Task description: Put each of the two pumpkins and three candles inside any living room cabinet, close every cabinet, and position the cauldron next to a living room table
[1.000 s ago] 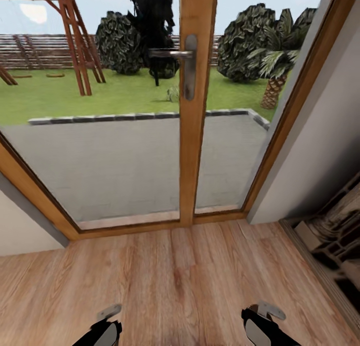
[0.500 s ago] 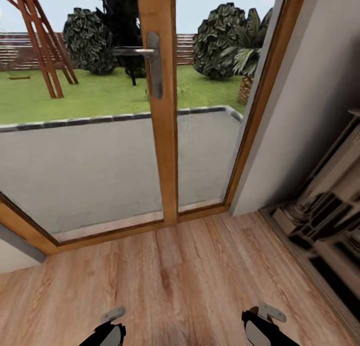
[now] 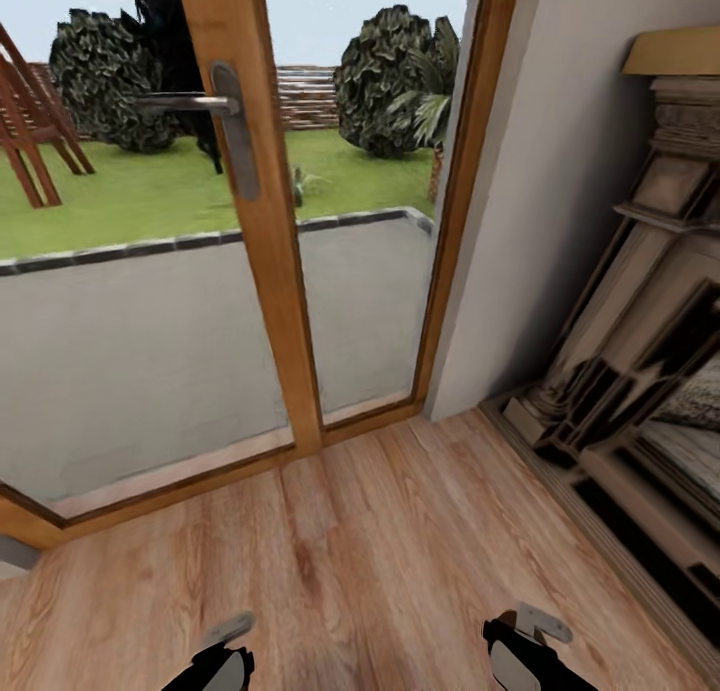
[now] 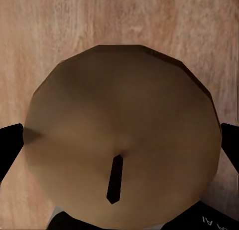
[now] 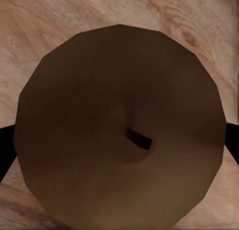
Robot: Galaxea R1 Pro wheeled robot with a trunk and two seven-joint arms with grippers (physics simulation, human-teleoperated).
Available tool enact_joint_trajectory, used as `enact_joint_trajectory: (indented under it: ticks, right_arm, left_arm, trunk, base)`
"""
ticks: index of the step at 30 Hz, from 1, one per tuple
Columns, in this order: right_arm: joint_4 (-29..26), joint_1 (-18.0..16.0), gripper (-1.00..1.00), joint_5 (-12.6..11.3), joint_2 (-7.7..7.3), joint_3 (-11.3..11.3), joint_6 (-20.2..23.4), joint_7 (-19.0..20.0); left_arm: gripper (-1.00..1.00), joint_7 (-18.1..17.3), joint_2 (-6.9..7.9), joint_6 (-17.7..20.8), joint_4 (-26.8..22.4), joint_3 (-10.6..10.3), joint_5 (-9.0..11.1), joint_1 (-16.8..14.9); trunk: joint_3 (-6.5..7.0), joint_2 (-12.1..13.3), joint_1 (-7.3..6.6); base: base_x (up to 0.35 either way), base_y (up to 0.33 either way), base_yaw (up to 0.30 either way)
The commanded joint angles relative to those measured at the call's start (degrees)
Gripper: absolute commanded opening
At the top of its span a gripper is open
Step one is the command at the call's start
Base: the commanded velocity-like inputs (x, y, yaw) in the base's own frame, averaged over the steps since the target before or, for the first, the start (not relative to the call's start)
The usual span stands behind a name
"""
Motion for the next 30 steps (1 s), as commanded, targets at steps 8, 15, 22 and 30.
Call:
enact_joint_trajectory:
  ticks: [8, 15, 22, 30]
  right_arm:
    - [-0.1, 0.0, -1.0, -0.6, -0.05, 0.5, -0.4, 0.1]
    - [-0.1, 0.0, -1.0, -0.6, -0.05, 0.5, -0.7, 0.1]
    - [-0.1, 0.0, -1.0, -0.6, -0.02, 0.5, -0.7, 0.1]
    - [-0.1, 0.0, -1.0, -0.6, 0.03, 0.5, -0.8, 0.1]
  left_arm:
    - [-1.0, 0.4, 0.04, 0.3, -0.1, -0.5, 0.2, 0.0]
    - [-1.0, 0.4, 0.07, 0.3, -0.1, -0.5, 0.2, 0.0]
    - [-1.0, 0.4, 0.04, 0.3, -0.1, -0.5, 0.3, 0.0]
    - [-1.0, 0.4, 0.03, 0.2, -0.1, -0.5, 0.3, 0.0]
  trunk:
    - [0.4, 0.0, 0.0]
    - [0.9, 0.0, 0.0]
    - [1.42, 0.0, 0.0]
    - [2.01, 0.0, 0.0]
  base:
    - [0.0, 0.0, -0.247]
    - [0.0, 0.0, -0.216]
    - [0.0, 0.0, -0.208]
    - [0.0, 0.0, -0.207]
